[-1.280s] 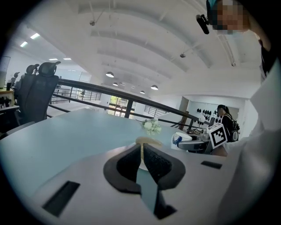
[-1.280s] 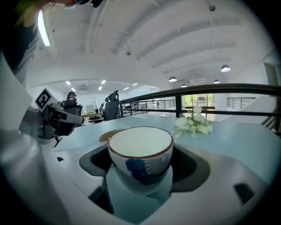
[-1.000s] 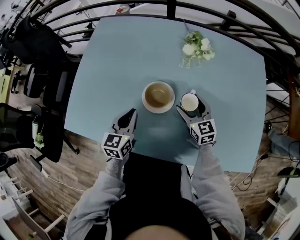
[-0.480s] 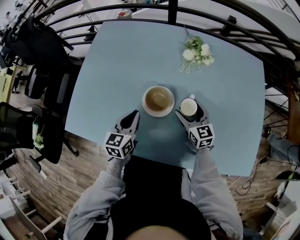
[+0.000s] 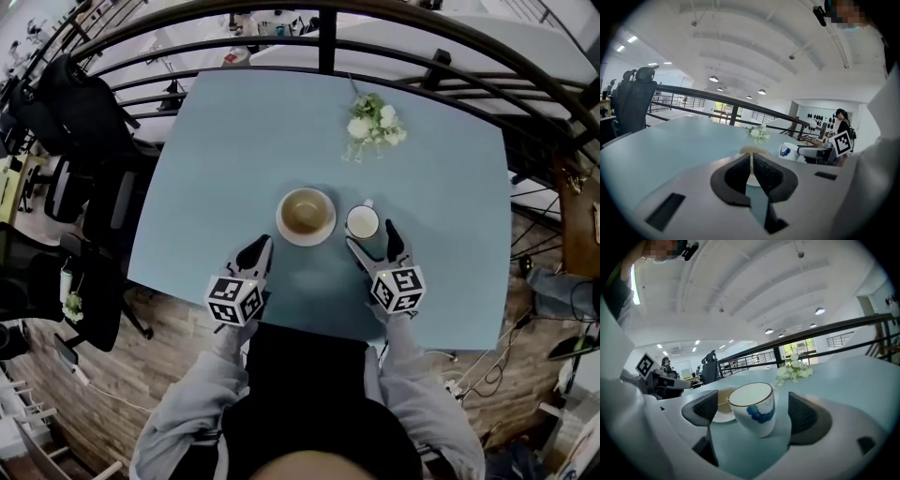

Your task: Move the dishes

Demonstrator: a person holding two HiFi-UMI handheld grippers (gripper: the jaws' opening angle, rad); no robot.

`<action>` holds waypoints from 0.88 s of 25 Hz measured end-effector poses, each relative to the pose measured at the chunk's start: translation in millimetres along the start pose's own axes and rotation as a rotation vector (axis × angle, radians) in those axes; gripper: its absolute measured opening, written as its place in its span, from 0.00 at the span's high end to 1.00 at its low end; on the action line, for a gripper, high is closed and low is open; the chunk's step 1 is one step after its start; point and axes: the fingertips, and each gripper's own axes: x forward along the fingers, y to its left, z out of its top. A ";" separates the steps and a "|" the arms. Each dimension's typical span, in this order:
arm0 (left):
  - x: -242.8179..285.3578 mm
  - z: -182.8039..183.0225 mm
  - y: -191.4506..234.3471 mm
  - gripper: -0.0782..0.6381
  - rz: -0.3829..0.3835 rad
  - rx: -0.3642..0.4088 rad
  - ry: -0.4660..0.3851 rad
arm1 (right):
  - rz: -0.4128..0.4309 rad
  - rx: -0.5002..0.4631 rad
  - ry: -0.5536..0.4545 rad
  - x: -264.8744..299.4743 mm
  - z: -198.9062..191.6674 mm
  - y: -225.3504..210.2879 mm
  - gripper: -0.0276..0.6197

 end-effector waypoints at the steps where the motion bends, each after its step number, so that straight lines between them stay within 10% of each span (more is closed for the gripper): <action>1: 0.6 1.0 -2.5 0.85 -0.010 0.003 -0.004 | -0.013 0.021 -0.010 -6.1 1.0 1.4 0.23; 15: -5.3 78.4 -29.4 0.85 -0.095 0.092 -0.177 | -0.040 0.047 -0.233 -59.3 84.4 41.6 0.25; 22: -23.3 97.9 -38.7 0.85 -0.065 0.173 -0.203 | -0.344 0.070 -0.162 -110.3 93.5 14.0 0.26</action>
